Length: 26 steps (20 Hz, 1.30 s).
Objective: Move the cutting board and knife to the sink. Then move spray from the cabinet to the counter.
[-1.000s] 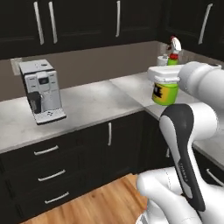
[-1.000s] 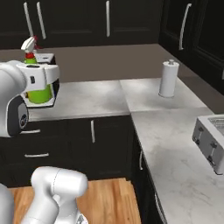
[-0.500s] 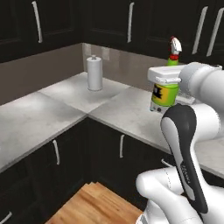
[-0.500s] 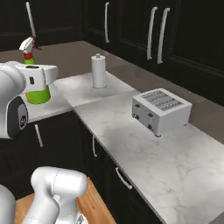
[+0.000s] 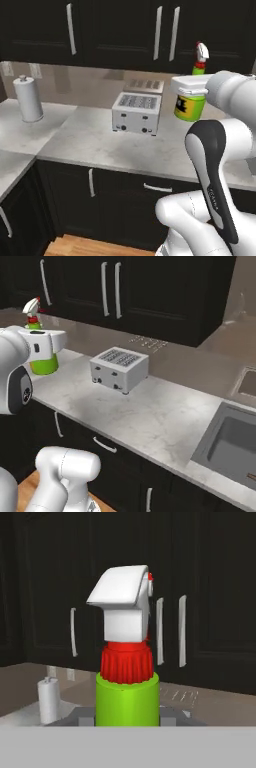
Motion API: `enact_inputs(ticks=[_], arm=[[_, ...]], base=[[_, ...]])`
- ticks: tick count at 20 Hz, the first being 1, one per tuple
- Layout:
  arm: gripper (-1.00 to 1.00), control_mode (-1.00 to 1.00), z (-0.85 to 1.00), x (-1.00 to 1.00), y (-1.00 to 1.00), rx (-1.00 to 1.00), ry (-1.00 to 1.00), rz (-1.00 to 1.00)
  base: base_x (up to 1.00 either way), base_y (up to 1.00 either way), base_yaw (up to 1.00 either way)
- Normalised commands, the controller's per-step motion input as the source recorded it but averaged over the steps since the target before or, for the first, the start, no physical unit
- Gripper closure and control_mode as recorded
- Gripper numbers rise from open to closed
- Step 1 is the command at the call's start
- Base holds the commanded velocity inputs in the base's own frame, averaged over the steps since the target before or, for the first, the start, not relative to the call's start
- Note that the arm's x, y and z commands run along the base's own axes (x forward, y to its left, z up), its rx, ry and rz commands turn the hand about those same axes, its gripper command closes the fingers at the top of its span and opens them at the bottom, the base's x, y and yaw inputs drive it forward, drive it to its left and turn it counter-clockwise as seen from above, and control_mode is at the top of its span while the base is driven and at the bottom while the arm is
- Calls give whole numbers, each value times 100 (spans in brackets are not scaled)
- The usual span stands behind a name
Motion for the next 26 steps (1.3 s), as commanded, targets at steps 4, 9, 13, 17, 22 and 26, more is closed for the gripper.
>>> enact_inputs(ticks=[4,9,13,17,22,26], arm=[[100,100,0,0,0,0,0,0],[100,100,0,0,0,0,0,0],[100,100,0,0,0,0,0,0],[100,100,0,0,0,0,0,0],[100,100,0,0,0,0,0,0],[100,100,0,0,0,0,0,0]], base=[[0,56,-37],[14,61,-21],[46,57,-16],[28,11,-11],[25,-27,-9],[5,-65,-8]])
